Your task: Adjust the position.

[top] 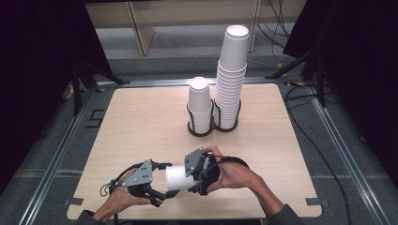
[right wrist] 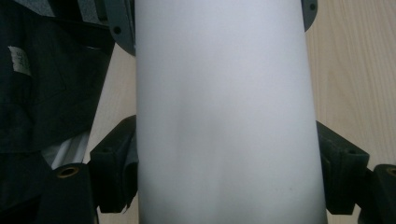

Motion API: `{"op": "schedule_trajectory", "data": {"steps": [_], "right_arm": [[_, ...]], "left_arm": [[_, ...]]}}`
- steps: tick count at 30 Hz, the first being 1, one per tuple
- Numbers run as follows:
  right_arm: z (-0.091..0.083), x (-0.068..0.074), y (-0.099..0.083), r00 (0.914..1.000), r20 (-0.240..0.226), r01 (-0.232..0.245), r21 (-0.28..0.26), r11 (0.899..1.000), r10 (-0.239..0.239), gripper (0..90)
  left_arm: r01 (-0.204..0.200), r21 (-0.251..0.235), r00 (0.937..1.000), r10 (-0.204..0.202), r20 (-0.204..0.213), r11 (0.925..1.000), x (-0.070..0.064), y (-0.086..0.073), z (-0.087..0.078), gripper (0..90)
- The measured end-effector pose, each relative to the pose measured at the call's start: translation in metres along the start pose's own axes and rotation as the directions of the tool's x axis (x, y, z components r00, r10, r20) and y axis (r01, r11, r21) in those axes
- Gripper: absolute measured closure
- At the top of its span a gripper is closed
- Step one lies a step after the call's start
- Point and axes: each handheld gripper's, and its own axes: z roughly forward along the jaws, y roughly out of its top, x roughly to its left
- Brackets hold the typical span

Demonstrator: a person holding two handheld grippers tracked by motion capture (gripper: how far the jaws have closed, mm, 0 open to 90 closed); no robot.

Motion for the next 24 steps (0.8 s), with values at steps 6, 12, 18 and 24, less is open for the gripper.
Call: {"op": "schedule_trajectory", "data": {"steps": [6, 12, 18, 24], "right_arm": [[-0.005, -0.005, -0.008, 0.9988, -0.024, -0.044, -0.059, 0.997, 0.043, 23.6], [-0.015, -0.019, -0.024, 0.9908, -0.008, -0.134, -0.204, 0.970, 0.135, 23.4], [-0.021, -0.023, -0.029, 0.9864, -0.025, -0.162, -0.310, 0.937, 0.162, 23.2], [-0.016, -0.020, -0.026, 0.9901, -0.053, -0.140, -0.332, 0.933, 0.130, 23.2]], "left_arm": [[0.049, -0.115, 0.9982, -0.053, -0.027, 0.9921, 0.003, -0.002, -0.006, 10.9], [0.096, -0.205, 0.9928, -0.108, -0.050, 0.9740, 0.008, -0.002, -0.013, 14.4], [0.135, -0.205, 0.9864, -0.151, -0.065, 0.9694, 0.009, -0.004, -0.009, 14.5], [0.131, -0.202, 0.9873, -0.146, -0.063, 0.9705, 0.008, -0.003, -0.010, 11.6]]}}
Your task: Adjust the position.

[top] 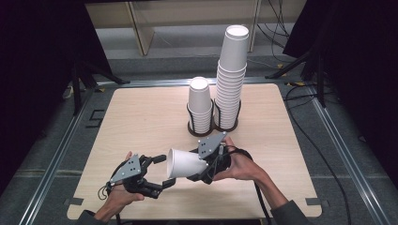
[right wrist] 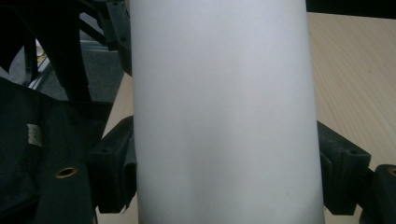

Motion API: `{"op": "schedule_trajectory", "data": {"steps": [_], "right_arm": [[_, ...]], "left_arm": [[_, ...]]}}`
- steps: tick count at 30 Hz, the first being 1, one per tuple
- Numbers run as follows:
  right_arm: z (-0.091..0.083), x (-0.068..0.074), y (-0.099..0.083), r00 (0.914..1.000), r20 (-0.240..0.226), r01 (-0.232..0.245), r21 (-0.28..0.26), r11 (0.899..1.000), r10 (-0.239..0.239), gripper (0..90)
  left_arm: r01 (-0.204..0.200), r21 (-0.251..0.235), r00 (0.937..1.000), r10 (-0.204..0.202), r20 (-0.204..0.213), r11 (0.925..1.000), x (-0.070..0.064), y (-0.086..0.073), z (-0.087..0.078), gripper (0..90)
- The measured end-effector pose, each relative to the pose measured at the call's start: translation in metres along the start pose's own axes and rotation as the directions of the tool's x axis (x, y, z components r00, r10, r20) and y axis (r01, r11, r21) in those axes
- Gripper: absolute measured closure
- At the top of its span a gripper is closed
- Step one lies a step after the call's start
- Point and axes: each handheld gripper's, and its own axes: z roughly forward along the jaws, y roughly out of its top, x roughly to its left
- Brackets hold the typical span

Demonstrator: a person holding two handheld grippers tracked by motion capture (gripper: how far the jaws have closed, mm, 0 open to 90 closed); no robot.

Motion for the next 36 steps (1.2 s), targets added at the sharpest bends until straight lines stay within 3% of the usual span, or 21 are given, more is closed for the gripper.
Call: {"op": "schedule_trajectory", "data": {"steps": [6, 12, 16, 21, 24, 25, 27, 28, 33, 36], "right_arm": [[0.008, 0.003, 0.001, 0.9990, -0.044, 0.012, -0.018, 1.000, -0.013, 23.2], [0.016, 0.005, 0.003, 0.9980, -0.061, 0.014, -0.032, 0.999, -0.016, 23.0], [0.020, 0.006, 0.002, 0.9977, -0.066, 0.009, -0.038, 0.999, -0.012, 22.8], [0.021, 0.005, 0.001, 0.9978, -0.064, 0.015, -0.038, 0.999, -0.018, 22.6], [0.021, 0.006, 0.000, 0.9984, -0.057, 0.006, -0.016, 1.000, -0.006, 22.1], [0.022, 0.006, 0.001, 0.9990, -0.044, 0.013, 0.011, 1.000, -0.012, 21.4], [0.022, 0.007, 0.002, 0.9994, -0.027, 0.021, 0.027, 0.999, -0.020, 20.9], [0.023, 0.009, 0.004, 0.9990, 0.002, 0.045, 0.068, 0.997, -0.045, 19.9], [0.031, 0.017, 0.011, 0.9902, 0.040, 0.126, 0.165, 0.978, -0.134, 19.2], [0.035, 0.021, 0.014, 0.9894, 0.032, 0.133, 0.196, 0.972, -0.141, 19.2]], "left_arm": [[0.016, -0.009, 0.9998, -0.016, 0.012, 0.9998, -0.001, 0.000, 0.002, 0.0], [0.004, -0.023, 0.9997, -0.003, 0.023, 0.9997, -0.002, 0.001, 0.001, 0.5], [0.014, -0.048, 0.9992, -0.012, 0.039, 0.9988, -0.003, 0.003, 0.000, 6.2], [-0.006, -0.034, 0.9990, 0.008, 0.043, 0.9994, -0.003, 0.004, -0.001, 9.0], [-0.023, -0.034, 0.9985, 0.025, 0.049, 0.9992, -0.003, 0.004, 0.000, 11.6], [-0.036, 0.001, 0.9987, 0.036, 0.037, 0.9994, -0.003, 0.005, -0.001, 12.2], [-0.030, 0.009, 0.9990, 0.030, 0.033, 0.9995, -0.003, 0.005, 0.000, 12.9], [-0.038, 0.033, 0.9987, 0.037, 0.034, 0.9987, -0.003, 0.004, 0.000, 13.1], [-0.070, 0.113, 0.9972, 0.066, 0.035, 0.9912, -0.005, 0.002, 0.005, 13.8], [-0.076, 0.109, 0.9960, 0.071, 0.054, 0.9911, -0.006, 0.000, 0.008, 13.9]]}}
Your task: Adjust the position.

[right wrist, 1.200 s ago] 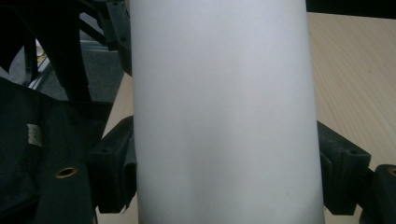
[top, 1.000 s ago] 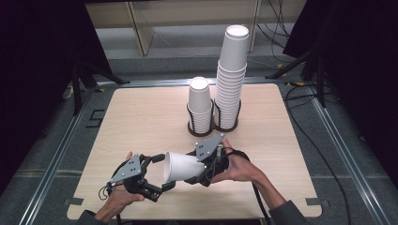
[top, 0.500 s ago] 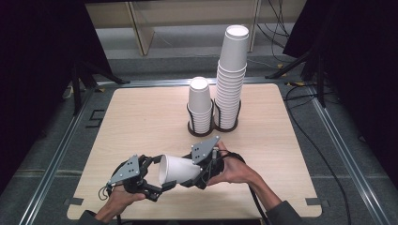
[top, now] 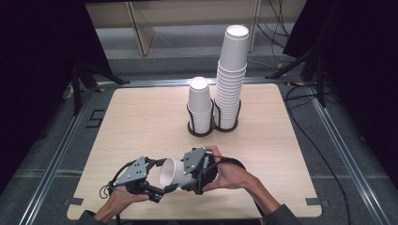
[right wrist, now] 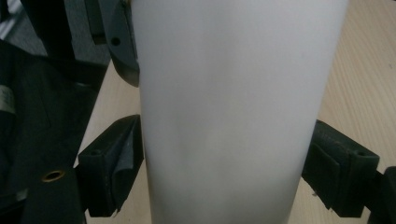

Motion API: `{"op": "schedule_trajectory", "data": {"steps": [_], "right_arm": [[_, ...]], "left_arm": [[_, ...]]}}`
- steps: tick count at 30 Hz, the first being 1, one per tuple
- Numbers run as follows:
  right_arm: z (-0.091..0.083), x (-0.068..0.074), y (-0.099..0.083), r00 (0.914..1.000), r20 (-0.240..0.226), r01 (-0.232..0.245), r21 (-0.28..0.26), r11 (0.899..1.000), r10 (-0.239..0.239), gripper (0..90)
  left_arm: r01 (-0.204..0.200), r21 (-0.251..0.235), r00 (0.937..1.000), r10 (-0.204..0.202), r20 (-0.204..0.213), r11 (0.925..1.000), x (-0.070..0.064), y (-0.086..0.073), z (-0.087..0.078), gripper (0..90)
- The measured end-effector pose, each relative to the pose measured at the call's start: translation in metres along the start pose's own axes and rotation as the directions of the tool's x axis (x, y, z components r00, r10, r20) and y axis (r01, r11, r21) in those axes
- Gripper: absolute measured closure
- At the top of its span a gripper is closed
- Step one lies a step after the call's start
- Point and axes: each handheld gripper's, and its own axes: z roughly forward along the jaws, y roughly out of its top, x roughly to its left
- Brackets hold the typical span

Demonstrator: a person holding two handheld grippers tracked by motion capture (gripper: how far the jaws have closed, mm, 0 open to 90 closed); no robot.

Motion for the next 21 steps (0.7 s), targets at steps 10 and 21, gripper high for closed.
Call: {"op": "schedule_trajectory", "data": {"steps": [10, 21], "right_arm": [[0.0044, 0.0019, -0.0002, 0.9998, -0.016, 0.011, 0.021, 1.000, -0.010, 22.4], [0.0008, -0.0006, -0.0021, 0.9996, -0.027, -0.007, -0.038, 0.999, 0.006, 23.0]], "left_arm": [[0.004, 0.008, 1.0000, -0.004, 0.006, 1.0000, -0.0003, -0.0004, -0.0007, 12.3], [0.017, -0.052, 0.9999, -0.016, 0.005, 0.9985, -0.0003, 0.0002, -0.0031, 10.6]]}}
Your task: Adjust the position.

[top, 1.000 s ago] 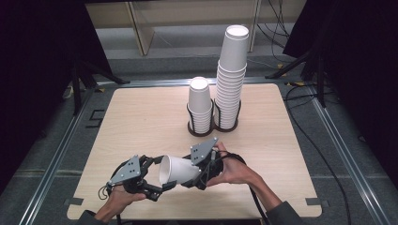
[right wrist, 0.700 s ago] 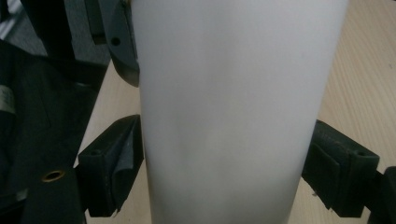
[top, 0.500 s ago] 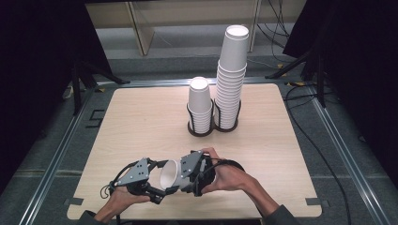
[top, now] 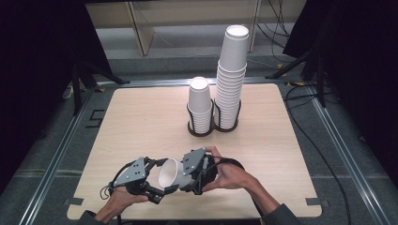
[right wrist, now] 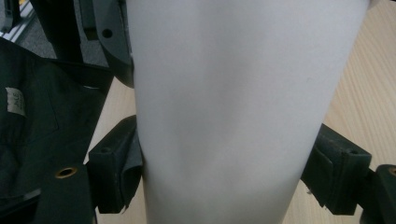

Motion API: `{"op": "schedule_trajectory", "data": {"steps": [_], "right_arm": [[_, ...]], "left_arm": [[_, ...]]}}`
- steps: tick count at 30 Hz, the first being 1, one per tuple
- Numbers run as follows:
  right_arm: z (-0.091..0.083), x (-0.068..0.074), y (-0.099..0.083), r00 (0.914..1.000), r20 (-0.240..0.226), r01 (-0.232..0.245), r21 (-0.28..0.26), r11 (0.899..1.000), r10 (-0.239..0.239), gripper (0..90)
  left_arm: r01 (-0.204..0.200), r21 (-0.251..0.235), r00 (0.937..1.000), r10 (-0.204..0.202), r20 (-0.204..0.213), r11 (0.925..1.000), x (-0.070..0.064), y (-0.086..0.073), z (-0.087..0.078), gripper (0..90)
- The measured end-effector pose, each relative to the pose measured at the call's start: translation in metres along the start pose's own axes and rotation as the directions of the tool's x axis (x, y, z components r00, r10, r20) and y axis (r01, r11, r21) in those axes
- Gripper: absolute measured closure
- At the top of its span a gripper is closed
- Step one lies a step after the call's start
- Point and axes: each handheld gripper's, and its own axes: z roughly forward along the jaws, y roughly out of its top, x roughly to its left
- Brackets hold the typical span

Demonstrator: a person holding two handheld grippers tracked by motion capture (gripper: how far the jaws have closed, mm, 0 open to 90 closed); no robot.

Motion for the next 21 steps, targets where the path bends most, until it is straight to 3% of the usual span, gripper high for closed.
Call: {"op": "schedule_trajectory", "data": {"steps": [5, 6, 11, 14, 17, 20, 21], "right_arm": [[0.0005, -0.0004, -0.0005, 0.9999, -0.007, -0.008, -0.009, 1.000, 0.008, 23.2], [0.0008, -0.0019, -0.0010, 1.0000, 0.007, 0.002, -0.016, 1.000, -0.002, 23.2], [0.0001, -0.0007, -0.0002, 0.9990, -0.010, -0.045, -0.042, 0.998, 0.045, 21.2], [0.0062, -0.0027, -0.0019, 0.9997, -0.015, -0.019, -0.039, 0.999, 0.018, 22.0], [0.0078, 0.0002, -0.0014, 0.9986, -0.033, -0.043, -0.032, 0.999, 0.042, 23.1], [0.0080, -0.0014, -0.0018, 0.9995, -0.020, -0.024, -0.028, 0.999, 0.024, 23.2], [0.0067, -0.0002, -0.0014, 0.9985, -0.030, -0.048, -0.035, 0.998, 0.047, 22.9]], "left_arm": [[0.004, -0.031, 1.0000, -0.003, 0.007, 0.9995, 0.0000, -0.0003, 0.0006, 12.6], [-0.011, -0.024, 0.9999, 0.011, 0.001, 0.9996, 0.0005, 0.0017, -0.0020, 13.3], [-0.016, -0.035, 0.9999, 0.016, 0.006, 0.9993, -0.0005, 0.0045, -0.0037, 14.5], [-0.034, -0.025, 0.9994, 0.034, 0.011, 0.9991, -0.0017, 0.0052, -0.0027, 14.4], [-0.029, -0.023, 0.9994, 0.030, 0.016, 0.9993, -0.0018, 0.0048, -0.0027, 14.2], [-0.020, -0.028, 0.9996, 0.021, 0.020, 0.9994, -0.0012, 0.0045, -0.0027, 12.2], [0.007, -0.060, 0.9996, -0.005, 0.027, 0.9982, -0.0009, 0.0032, -0.0006, 11.1]]}}
